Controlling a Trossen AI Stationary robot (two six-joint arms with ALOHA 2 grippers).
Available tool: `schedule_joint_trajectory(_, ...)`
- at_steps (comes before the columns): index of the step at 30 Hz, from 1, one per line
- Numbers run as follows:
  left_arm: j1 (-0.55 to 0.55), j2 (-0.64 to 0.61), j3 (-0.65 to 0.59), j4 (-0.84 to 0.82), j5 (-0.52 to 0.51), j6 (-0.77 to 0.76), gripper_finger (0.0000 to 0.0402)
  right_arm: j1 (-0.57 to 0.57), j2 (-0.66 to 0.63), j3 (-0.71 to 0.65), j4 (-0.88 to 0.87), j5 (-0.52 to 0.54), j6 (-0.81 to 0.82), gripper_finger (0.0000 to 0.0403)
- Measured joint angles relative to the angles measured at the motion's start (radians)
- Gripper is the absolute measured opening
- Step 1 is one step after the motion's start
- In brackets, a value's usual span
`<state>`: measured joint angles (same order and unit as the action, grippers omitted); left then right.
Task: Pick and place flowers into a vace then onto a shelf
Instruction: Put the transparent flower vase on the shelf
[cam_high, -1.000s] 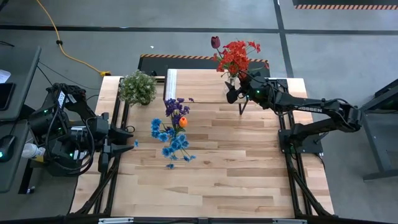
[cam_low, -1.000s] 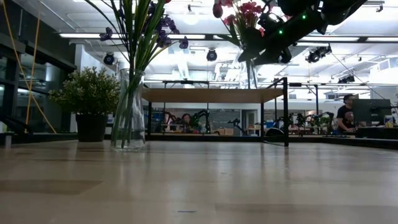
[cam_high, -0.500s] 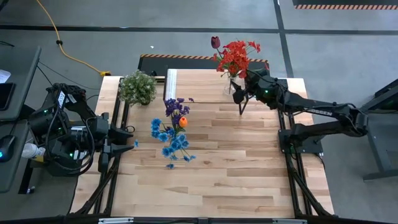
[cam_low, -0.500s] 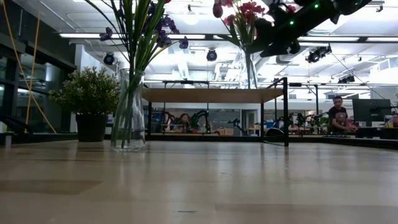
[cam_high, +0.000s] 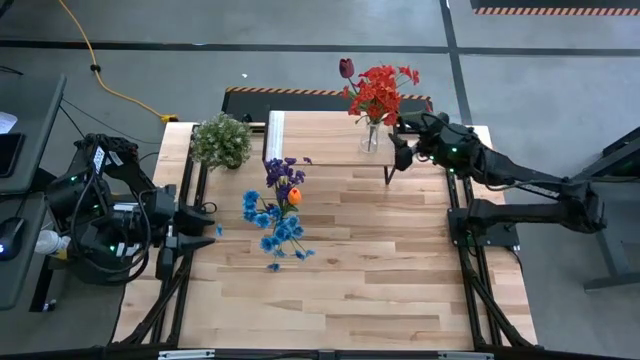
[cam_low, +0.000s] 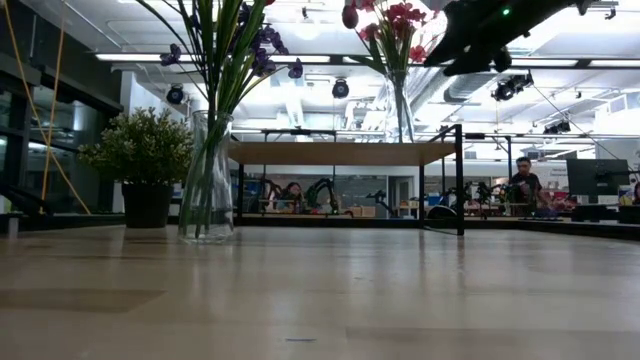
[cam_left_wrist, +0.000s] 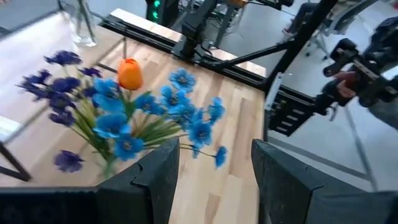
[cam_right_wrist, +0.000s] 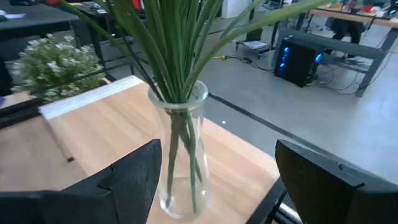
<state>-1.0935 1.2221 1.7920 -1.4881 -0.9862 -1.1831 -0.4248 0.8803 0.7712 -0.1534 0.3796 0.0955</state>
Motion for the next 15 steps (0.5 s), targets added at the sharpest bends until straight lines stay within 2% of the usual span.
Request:
schedule_joint_trajectory(7,0.000,0.016,0.000,0.071,0.055,-0.001,0.0232,0.000,-0.119,0.000,-0.163,-0.028,0.081,0.0303)
schedule_joint_trajectory(15,0.000,0.107,0.000,0.094,0.117,-0.068,0.0232,0.000,-0.210,0.000,-0.232,-0.206,0.100,0.0303)
